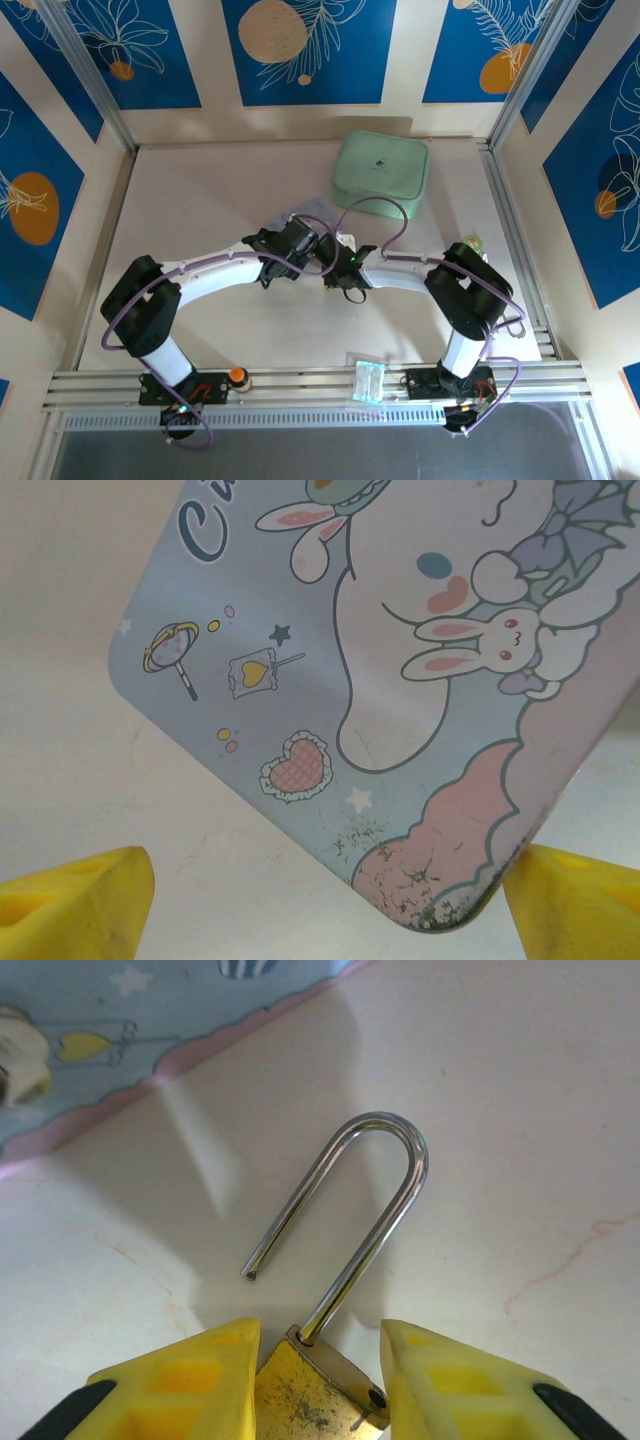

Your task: Unlock the padlock with the key

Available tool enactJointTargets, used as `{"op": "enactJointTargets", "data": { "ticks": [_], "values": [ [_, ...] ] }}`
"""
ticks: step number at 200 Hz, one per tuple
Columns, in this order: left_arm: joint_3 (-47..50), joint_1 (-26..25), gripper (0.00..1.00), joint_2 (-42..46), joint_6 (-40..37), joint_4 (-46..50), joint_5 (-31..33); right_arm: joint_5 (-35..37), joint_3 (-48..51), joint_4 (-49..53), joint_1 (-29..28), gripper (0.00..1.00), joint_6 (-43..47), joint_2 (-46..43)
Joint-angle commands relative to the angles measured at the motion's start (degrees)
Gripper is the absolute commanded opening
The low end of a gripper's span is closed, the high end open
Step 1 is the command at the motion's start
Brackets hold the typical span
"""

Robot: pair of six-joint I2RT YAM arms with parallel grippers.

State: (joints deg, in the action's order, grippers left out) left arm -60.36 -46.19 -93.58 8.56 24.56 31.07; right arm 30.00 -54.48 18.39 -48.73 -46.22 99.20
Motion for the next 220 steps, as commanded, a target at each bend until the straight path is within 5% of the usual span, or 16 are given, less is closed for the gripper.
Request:
{"op": "enactJointTargets", "data": {
  "ticks": [1, 106, 141, 220],
  "values": [
    [0.15, 1.85, 0.91, 1.69, 0.75, -1.21, -0.16, -3.39, 3.34, 7.47, 0.43, 0.31, 1.78, -1.57],
    [1.16, 7.72, 0.97, 2.63, -0.16, -6.15, -4.27, -11.23, 9.36, 12.6, 3.29, 0.33, 8.75, -7.05],
    [2.51, 8.46, 1.0, 4.61, -1.0, -8.36, -8.62, -11.43, 10.89, 13.11, 3.68, 0.38, 8.76, -8.84],
    [2.74, 11.63, 1.0, 4.18, 0.05, -5.95, -4.27, -11.96, 10.11, 14.57, 4.61, 0.55, 10.09, -11.89]
  ]
}}
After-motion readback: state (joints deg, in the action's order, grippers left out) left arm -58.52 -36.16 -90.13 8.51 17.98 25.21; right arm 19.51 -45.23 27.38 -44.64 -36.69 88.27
